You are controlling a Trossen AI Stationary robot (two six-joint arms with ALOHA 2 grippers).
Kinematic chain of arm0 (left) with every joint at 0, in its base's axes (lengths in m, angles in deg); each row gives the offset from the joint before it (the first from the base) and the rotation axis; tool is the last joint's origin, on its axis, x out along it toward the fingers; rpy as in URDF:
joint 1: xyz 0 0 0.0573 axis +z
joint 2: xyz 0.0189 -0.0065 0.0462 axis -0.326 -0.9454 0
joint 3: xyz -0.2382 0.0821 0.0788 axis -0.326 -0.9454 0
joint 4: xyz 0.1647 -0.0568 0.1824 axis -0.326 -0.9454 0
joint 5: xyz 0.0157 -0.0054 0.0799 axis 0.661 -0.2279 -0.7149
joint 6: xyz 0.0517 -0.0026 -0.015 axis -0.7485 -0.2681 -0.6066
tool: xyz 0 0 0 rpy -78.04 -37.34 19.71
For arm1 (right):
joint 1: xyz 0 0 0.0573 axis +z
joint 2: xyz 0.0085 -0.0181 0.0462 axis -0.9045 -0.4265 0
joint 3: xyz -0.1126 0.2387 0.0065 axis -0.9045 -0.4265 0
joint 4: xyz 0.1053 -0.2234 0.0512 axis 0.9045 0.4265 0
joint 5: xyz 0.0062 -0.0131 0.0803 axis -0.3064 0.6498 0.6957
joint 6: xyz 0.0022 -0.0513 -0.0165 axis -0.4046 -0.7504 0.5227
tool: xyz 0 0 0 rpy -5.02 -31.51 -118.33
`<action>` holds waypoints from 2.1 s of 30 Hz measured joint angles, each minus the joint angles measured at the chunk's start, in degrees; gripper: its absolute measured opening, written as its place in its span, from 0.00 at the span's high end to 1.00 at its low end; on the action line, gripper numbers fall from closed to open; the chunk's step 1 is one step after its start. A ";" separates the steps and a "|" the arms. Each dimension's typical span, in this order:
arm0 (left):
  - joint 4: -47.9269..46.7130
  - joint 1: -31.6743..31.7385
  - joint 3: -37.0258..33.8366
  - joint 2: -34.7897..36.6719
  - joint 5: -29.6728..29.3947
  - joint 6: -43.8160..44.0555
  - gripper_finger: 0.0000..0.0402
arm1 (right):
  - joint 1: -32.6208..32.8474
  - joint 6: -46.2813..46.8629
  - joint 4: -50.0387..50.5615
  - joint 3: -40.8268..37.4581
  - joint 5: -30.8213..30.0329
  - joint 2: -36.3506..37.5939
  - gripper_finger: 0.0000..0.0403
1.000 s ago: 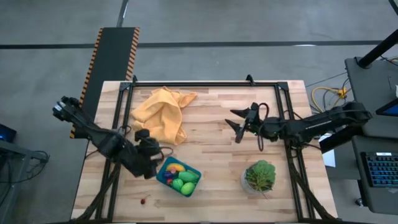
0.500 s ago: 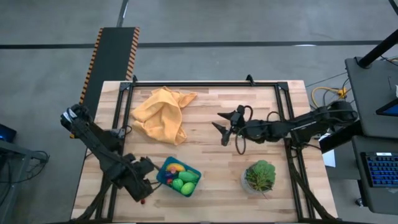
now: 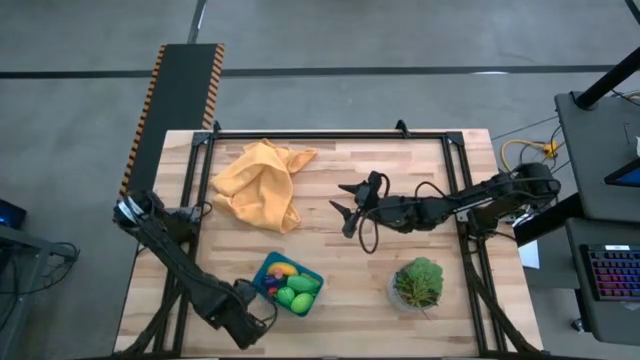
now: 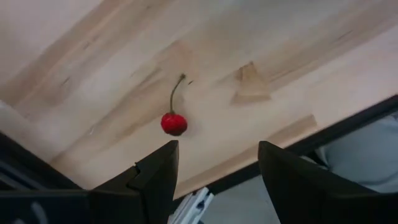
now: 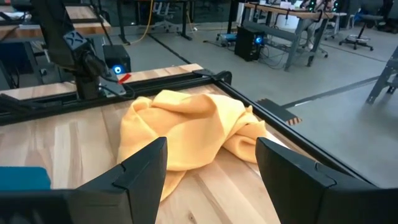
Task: Pick and placing Produce into tupperware
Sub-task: Put the cherry into the blue bin
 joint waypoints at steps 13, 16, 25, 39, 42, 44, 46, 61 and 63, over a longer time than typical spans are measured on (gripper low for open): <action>-0.26 -3.69 -0.61 -5.57 4.00 4.96 0.49 | 0.13 0.05 0.31 -0.02 0.01 0.33 0.41; -0.30 -4.10 -0.85 -7.03 3.81 6.14 0.49 | 0.13 0.05 0.31 -0.03 0.44 0.33 0.41; -0.03 -4.22 -0.96 -9.91 4.19 6.43 0.49 | 0.13 0.20 0.31 -0.07 1.30 0.35 0.41; 0.47 -4.31 -1.28 -11.55 2.90 5.93 0.49 | 0.13 -0.06 0.31 -0.09 1.35 0.39 0.41; 0.63 -4.31 -1.45 -11.53 2.77 5.91 0.53 | 0.13 -0.14 0.31 -0.09 1.35 0.39 0.41; 0.86 -4.31 -1.53 -11.53 2.77 5.71 0.58 | 0.13 -0.15 0.31 -0.09 1.38 0.39 0.41; 1.09 -4.31 -1.62 -11.53 2.71 5.58 0.63 | 0.13 -0.15 0.31 -0.11 1.39 0.39 0.41; -1.65 -4.33 -1.89 -11.34 2.18 3.67 0.96 | 0.13 -0.17 0.29 -0.11 1.44 0.39 0.41; -3.61 -4.38 -1.95 -10.78 1.34 2.61 0.97 | 0.13 -0.17 0.31 -0.11 1.44 0.39 0.41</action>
